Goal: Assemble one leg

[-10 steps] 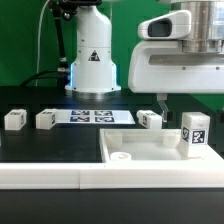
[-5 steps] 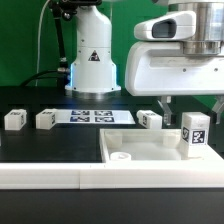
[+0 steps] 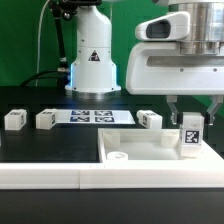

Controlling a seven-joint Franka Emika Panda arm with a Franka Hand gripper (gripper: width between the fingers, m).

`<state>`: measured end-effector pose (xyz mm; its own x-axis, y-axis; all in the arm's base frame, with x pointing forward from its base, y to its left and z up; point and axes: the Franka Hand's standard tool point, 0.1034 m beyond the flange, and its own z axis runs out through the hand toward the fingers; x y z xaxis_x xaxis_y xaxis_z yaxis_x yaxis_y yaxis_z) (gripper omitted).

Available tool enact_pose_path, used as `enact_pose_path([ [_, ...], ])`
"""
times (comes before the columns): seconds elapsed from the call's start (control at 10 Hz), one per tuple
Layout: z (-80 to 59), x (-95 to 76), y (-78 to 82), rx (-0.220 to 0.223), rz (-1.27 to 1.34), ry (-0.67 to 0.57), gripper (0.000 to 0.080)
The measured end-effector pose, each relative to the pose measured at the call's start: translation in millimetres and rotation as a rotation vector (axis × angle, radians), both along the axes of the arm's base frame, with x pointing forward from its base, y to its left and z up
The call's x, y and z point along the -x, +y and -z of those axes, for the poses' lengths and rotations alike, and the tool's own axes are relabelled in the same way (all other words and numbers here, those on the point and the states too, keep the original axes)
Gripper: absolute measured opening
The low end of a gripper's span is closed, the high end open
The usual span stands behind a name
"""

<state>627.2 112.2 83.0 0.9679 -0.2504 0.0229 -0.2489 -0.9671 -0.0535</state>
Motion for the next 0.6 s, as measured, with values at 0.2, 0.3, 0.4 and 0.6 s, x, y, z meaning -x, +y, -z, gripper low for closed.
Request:
enact_pose_path([
  [0.2, 0.4, -1.0, 0.3, -0.026, 0.208, -0.003, 0.029],
  [0.3, 0.6, -0.9, -0.6, -0.036, 0.284, -0.006, 0.029],
  [0.4, 0.8, 0.1, -0.7, -0.053, 0.413, -0.003, 0.029],
  [0.6, 1.6, 1.4, 0.3, -0.06, 0.634, 0.01, 0.029],
])
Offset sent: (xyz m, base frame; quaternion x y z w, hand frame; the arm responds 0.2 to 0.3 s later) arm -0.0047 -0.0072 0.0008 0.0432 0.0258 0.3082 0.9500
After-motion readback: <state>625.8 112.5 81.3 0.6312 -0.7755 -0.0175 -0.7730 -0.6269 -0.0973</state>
